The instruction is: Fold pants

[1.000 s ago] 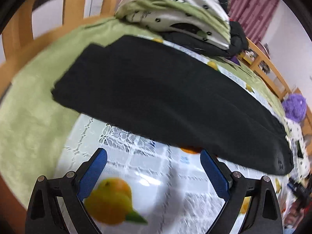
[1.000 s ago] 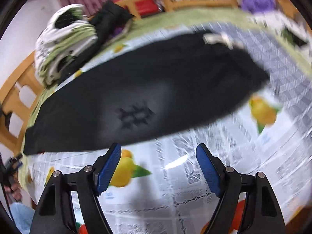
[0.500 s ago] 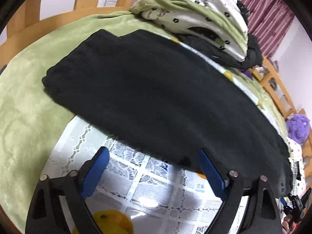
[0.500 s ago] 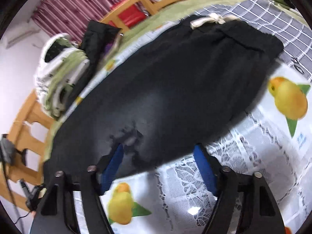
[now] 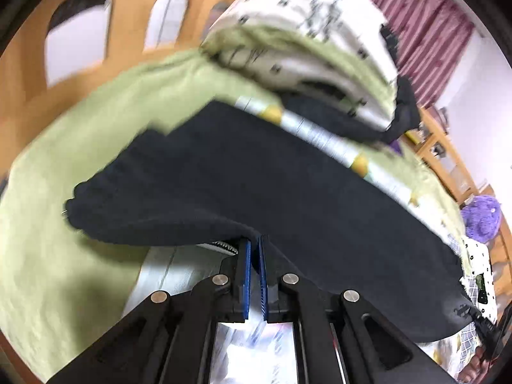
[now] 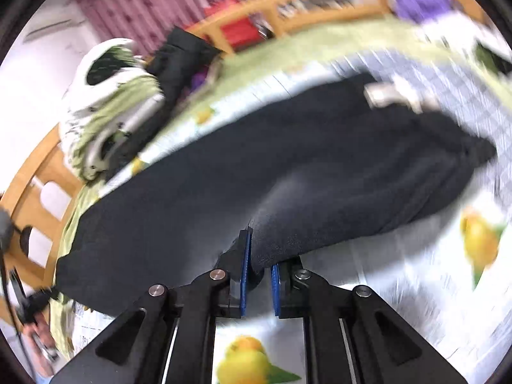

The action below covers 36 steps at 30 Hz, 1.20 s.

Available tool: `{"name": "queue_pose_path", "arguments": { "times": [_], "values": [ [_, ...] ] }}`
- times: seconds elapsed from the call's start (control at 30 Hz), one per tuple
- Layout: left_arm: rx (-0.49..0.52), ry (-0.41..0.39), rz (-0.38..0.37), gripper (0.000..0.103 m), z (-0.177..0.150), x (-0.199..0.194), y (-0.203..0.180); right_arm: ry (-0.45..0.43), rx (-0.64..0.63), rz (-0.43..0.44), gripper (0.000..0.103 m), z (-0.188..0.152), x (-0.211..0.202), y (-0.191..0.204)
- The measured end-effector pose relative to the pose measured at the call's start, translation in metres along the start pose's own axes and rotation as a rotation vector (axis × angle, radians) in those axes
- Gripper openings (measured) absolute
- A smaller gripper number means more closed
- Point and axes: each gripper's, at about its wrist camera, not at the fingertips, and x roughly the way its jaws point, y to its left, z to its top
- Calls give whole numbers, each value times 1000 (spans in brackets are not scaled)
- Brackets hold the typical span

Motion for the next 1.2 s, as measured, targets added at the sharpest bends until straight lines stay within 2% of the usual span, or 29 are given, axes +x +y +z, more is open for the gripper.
{"name": "queue_pose_path", "arguments": {
  "times": [0.13,0.3,0.37,0.43,0.47,0.5,0.57,0.6,0.7,0.73,0.8,0.87,1.0,1.1,1.17,1.2],
  "values": [
    [41,-54,-21,5,40,12,-28,-20,-7,26,10,54,19,11],
    [72,-147,-22,5,98,51,-61,-42,-42,0,10,123,70,28],
    [78,-176,4,5,117,77,-75,-20,-23,-20,10,150,109,33],
    [72,-171,20,7,130,104,-86,19,29,-32,14,163,142,27],
    [71,-153,39,9,134,122,-89,67,70,-40,21,167,168,22],
    [76,-135,63,13,135,133,-92,85,86,-42,29,165,179,19],
    [100,-109,135,22,128,144,-97,98,85,-48,38,158,192,16],
    [111,-104,148,29,125,145,-96,98,80,-49,44,152,190,16],
    [146,-84,148,53,105,131,-92,97,56,-53,49,125,170,14],
    [157,-75,153,56,98,124,-89,103,46,-56,49,115,161,13],
    [184,-43,150,57,78,107,-81,112,24,-60,49,91,136,9],
    [193,5,113,60,51,87,-69,106,1,-72,50,64,109,6],
    [171,78,72,60,-8,55,-37,85,2,-128,58,5,61,-11],
    [101,108,52,63,-39,52,-12,100,91,-100,61,-25,50,-34],
    [42,180,35,63,-47,67,-1,120,150,-66,61,-33,55,-46],
    [26,168,30,63,-46,67,0,110,181,-51,61,-33,58,-50]
  ]
}}
